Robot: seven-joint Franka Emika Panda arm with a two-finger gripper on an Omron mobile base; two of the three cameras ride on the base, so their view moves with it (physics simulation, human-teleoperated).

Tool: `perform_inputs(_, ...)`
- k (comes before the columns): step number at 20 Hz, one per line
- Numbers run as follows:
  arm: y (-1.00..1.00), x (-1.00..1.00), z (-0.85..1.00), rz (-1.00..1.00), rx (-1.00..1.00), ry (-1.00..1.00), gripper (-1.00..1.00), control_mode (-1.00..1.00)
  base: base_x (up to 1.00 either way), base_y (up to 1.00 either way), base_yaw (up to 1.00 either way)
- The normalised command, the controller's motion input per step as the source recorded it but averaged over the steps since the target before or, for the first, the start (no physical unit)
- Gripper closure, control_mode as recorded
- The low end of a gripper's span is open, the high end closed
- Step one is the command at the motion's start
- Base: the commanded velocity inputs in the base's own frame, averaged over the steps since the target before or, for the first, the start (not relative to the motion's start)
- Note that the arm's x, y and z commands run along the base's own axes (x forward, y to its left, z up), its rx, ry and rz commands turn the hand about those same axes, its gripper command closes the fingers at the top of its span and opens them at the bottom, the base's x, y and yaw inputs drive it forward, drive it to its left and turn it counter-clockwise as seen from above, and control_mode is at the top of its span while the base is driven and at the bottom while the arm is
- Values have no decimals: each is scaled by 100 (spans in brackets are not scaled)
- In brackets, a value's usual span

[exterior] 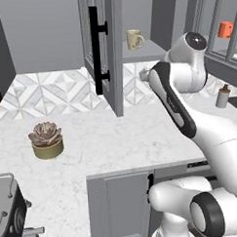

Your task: Gather all objects into one cabinet and sort the glasses and bowls to opposite sides.

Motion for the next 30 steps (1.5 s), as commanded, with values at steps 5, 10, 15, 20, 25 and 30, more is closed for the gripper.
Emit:
perform_inputs(5,-8,50,68,0,0,-12,-100,-100,0,0,0)
perform_inputs(10,-4,36,80,0,0,-16,-100,-100,0,0,0)
perform_inputs(15,0,35,19,0,1,-3,-100,-100,0,0,0)
perform_inputs(20,-7,44,9,0,2,0,-100,-100,0,0,0)
perform_inputs(25,-11,43,-5,0,0,0,-100,-100,0,0,0)
perform_inputs(30,-3,51,-10,0,0,1,-100,-100,0,0,0)
